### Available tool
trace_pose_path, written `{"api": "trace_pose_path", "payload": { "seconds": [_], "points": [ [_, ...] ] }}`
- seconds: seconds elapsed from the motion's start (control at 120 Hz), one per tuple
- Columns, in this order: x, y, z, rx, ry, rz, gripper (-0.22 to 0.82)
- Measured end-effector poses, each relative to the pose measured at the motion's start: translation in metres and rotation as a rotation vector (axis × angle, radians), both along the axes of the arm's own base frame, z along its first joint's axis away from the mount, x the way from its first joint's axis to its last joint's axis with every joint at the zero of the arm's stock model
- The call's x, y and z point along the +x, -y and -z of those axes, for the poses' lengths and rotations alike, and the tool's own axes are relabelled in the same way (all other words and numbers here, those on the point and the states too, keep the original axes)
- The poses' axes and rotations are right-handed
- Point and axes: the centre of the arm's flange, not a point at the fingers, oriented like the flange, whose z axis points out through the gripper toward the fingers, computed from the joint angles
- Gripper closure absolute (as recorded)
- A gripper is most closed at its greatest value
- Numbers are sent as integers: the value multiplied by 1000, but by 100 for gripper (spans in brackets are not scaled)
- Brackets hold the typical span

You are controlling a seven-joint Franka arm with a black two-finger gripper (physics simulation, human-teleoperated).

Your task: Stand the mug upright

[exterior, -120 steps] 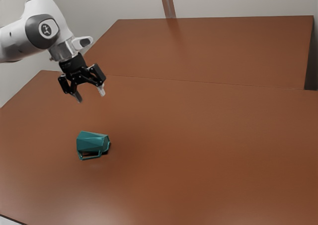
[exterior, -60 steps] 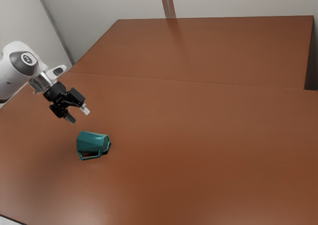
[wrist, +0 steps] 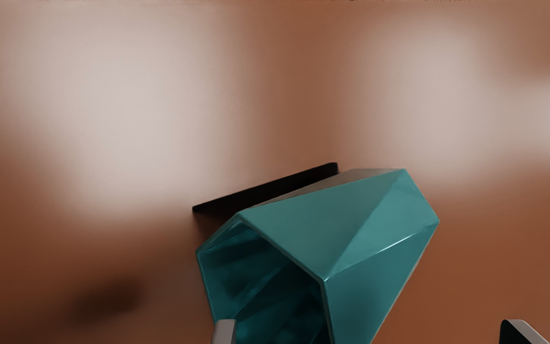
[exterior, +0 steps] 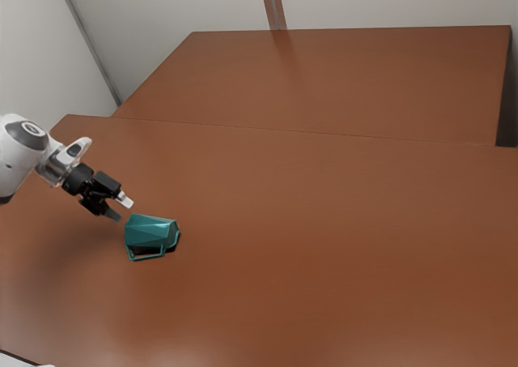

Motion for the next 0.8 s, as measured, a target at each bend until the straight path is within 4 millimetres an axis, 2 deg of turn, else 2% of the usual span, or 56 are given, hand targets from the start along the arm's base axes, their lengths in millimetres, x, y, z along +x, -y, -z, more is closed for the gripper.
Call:
{"api": "trace_pose_path", "payload": {
  "seconds": [0.258, 0.533, 0.692, 0.8],
  "points": [
    [5, 1, 24, -80, 62, 12, 0],
    [-4, 10, 44, -166, 77, 28, 1],
    [-5, 16, 58, -211, 75, 38, 16],
    [-6, 17, 58, -225, 86, 48, 32]
  ]
}}
